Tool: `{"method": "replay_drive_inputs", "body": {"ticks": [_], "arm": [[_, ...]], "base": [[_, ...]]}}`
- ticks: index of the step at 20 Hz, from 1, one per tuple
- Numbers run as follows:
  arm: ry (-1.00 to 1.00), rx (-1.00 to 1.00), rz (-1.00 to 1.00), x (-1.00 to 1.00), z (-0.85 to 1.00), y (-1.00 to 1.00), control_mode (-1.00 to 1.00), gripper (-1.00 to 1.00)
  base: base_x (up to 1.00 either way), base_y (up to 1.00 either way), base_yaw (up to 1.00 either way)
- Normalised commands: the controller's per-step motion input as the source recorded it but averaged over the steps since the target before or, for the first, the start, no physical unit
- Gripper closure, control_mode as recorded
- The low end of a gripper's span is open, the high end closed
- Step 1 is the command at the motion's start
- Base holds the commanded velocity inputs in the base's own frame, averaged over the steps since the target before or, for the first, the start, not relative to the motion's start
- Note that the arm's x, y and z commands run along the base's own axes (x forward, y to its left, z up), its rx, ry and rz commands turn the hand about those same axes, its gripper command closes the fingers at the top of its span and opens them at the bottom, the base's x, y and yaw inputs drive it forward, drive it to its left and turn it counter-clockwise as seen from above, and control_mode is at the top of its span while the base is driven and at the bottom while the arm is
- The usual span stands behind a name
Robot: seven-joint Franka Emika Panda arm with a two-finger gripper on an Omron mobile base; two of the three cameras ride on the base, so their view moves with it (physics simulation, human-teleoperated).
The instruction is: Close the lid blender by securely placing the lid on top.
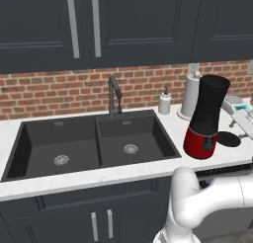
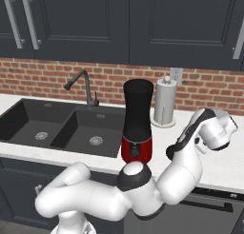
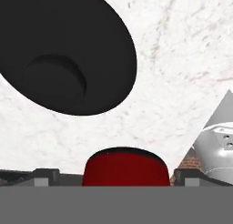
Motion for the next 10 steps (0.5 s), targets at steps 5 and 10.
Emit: {"method": "replay_drive_inputs", "body": {"ticks": [5,10], "arm": [[0.02,0.0,-0.09,0.11,-0.43,0.0,-1.0,-1.0],[0.0,0.0,-0.11,0.12,-0.3,0.0,-1.0,-1.0]], "base": [[0.0,0.0,0.0],[0.0,0.0,0.0]]}}
